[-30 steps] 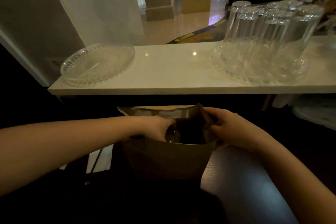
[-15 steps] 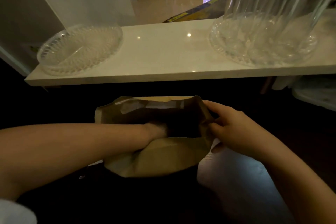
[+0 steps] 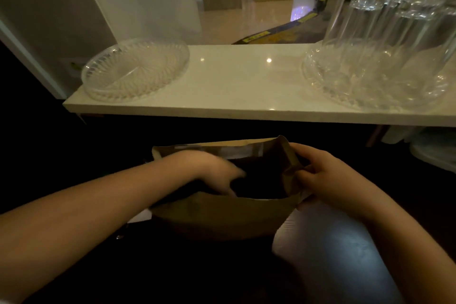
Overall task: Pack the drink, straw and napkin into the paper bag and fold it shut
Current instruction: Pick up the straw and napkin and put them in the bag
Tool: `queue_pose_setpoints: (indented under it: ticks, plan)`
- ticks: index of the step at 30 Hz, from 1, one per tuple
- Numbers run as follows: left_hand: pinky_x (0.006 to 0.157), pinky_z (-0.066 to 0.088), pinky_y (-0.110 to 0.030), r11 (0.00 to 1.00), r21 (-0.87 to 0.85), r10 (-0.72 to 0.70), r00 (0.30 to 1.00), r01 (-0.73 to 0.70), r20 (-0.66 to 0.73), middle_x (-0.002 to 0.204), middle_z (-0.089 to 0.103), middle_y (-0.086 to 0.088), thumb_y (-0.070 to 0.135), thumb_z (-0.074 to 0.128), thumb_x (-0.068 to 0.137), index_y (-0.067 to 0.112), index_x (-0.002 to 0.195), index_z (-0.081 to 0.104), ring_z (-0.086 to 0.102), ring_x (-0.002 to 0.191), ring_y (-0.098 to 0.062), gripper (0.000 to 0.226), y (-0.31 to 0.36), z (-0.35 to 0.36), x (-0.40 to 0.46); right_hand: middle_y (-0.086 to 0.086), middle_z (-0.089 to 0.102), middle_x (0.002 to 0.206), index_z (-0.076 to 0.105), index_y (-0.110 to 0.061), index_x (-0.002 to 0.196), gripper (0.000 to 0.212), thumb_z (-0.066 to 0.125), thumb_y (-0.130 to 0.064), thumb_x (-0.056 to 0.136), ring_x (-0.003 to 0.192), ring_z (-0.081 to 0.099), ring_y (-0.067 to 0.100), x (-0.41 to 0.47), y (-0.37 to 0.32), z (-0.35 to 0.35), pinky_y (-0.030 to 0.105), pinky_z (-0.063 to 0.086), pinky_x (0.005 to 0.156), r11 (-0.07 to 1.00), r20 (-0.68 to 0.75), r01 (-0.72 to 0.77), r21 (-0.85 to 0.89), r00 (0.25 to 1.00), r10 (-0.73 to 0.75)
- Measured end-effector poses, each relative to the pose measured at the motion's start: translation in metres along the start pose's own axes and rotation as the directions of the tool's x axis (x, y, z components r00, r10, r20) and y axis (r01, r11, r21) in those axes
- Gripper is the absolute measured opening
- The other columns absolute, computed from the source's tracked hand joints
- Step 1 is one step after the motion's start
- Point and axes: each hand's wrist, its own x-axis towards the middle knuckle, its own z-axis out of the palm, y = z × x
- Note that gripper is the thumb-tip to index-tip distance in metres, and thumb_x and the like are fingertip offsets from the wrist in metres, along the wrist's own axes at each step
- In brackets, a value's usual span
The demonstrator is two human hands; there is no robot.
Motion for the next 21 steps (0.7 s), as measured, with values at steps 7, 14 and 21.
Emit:
queue_pose_setpoints:
  ticks: [7,14,21]
  plan:
    - [0.072,0.054,-0.015,0.628,-0.511,-0.128,0.57,-0.586,-0.811,0.102,0.073,0.011,0.031,0.055,0.087,0.032,0.108,0.062,0.07,0.088,-0.007,0.023,-0.037,-0.015,-0.106,-0.003,0.069,0.08,0.049,-0.055,0.094,0.059,0.048,0.004,0.087,0.063,0.07,0.005,0.007,-0.001,-0.001,0.016,0.051,0.044,0.999,0.024,0.036,-0.007,0.999,-0.036]
    - [0.065,0.046,-0.027,0.397,-0.83,-0.883,0.085,-0.393,-0.462,0.085,0.069,-0.015,0.011,0.054,0.089,0.007,0.093,0.066,0.067,0.069,-0.014,0.014,-0.156,0.093,-0.06,-0.005,0.074,0.075,0.056,-0.066,0.085,0.072,0.048,0.005,0.086,0.067,0.072,0.013,0.014,-0.003,0.002,0.024,0.056,0.046,0.998,0.063,0.061,-0.012,0.996,-0.06]
    - [0.079,0.039,-0.033,0.259,-0.909,-0.886,0.456,0.327,-0.089,0.117,0.058,-0.024,0.036,0.049,0.091,-0.001,0.105,0.059,0.052,0.115,-0.039,0.041,-0.205,0.194,-0.004,-0.018,0.073,0.085,0.055,-0.069,0.087,0.075,0.048,0.006,0.087,0.073,0.071,0.008,0.018,-0.001,0.006,0.02,0.055,0.048,0.996,0.085,0.084,0.005,0.993,-0.084]
